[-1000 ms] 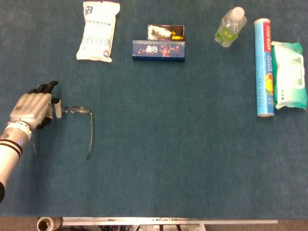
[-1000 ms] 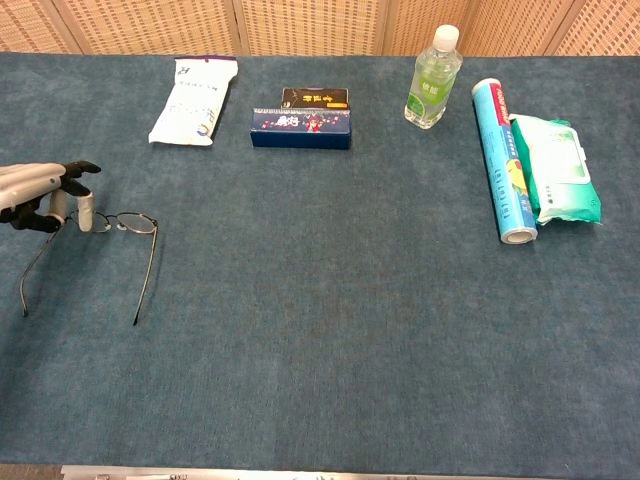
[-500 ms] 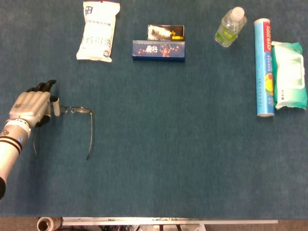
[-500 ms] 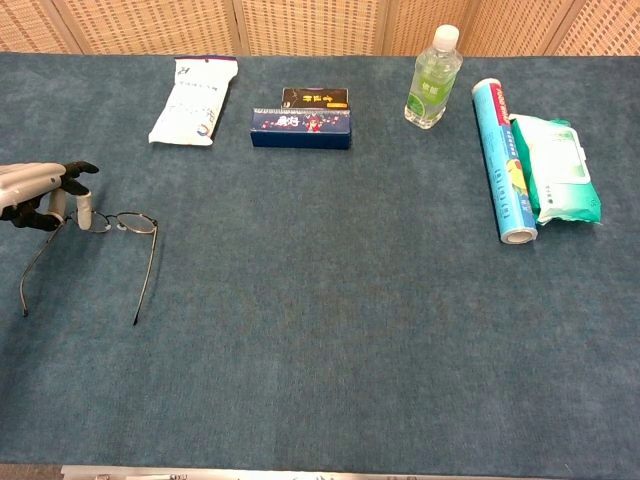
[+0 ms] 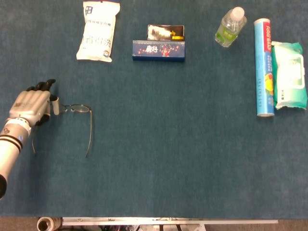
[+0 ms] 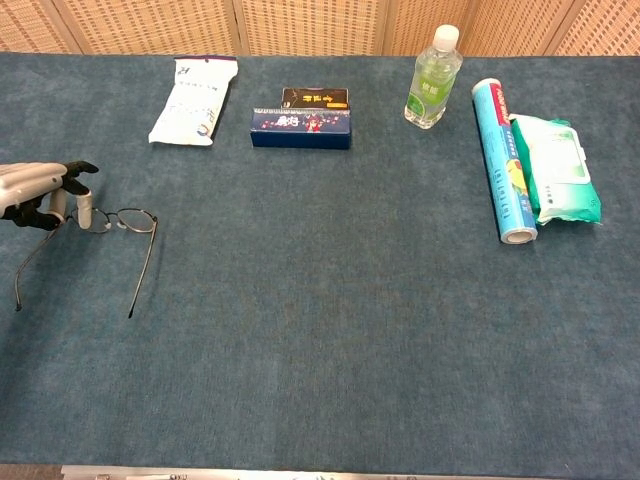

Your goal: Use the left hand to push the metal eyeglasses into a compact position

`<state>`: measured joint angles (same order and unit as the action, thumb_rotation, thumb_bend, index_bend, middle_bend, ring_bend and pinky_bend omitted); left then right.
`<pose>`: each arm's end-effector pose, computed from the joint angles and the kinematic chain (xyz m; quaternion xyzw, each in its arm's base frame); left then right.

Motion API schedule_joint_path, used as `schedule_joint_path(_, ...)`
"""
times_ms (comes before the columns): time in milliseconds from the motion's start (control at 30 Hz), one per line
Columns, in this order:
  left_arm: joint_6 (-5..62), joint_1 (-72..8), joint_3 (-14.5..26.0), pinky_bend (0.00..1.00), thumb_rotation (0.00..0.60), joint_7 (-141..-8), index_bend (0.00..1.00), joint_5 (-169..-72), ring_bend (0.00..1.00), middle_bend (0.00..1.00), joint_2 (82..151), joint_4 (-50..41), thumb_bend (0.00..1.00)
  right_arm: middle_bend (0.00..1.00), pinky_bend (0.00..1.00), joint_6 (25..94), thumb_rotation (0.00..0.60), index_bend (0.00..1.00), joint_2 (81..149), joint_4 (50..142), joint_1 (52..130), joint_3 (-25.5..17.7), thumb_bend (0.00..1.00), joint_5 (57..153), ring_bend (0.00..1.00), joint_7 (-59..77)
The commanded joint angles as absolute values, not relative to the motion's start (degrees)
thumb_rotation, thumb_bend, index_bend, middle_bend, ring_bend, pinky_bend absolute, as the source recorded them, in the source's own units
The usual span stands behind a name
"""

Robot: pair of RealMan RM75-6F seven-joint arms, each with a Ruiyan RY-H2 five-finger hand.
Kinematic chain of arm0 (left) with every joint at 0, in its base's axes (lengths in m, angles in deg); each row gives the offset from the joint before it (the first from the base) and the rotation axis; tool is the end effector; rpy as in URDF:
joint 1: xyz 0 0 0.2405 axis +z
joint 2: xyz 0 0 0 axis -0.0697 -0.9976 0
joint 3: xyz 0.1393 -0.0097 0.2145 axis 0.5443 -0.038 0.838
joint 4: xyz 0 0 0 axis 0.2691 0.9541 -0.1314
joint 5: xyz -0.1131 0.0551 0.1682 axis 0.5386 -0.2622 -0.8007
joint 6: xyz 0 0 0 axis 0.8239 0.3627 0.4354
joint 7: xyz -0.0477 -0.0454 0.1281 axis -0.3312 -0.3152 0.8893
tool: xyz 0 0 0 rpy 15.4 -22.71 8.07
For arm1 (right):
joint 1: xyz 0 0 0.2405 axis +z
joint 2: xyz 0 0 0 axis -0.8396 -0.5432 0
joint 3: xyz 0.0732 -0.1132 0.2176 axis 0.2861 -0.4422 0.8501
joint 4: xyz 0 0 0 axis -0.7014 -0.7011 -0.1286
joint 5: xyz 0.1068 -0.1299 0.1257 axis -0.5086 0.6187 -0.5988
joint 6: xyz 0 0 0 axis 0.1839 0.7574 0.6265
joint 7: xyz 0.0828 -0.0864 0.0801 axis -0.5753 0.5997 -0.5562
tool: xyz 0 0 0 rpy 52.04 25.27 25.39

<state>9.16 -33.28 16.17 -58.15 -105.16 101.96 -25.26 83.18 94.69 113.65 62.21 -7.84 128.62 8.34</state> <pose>-0.2820 0.2916 0.0545 -0.7010 -0.5284 -0.1573 0.4524 -0.3043 -0.1943 0.1814 0.5748 -0.3527 0.4269 0.6025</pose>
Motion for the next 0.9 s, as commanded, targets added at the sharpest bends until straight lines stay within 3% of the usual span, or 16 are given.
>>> schedule_joint_path(33, 8.98, -33.5, 16.23, 0.11, 0.6, -57.89, 0.51, -104.94, 0.0, 0.0, 102.22, -24.82, 1.0, 0.35, 0.39, 83.21, 0.6, 0.43, 94.7, 113.64, 62.21, -7.83, 0.28, 128.63, 0.17, 8.34)
schedule_joint_path(633, 7.46, -36.7, 15.54, 0.11, 0.6, -55.33, 0.49, -102.36, 0.0, 0.0, 105.17, -21.94, 1.0, 0.35, 0.39, 83.43, 0.6, 0.43, 94.46, 113.72, 62.11, -7.74, 0.28, 128.61, 0.17, 7.96)
schedule_joint_path(900, 9.91, -36.69, 14.41, 0.11, 0.6, -56.02, 0.49, -103.8, 0.0, 0.0, 103.39, -25.37, 1.0, 0.35, 0.39, 83.72, 0.6, 0.43, 94.16, 113.85, 61.97, -7.73, 0.28, 128.79, 0.17, 7.43)
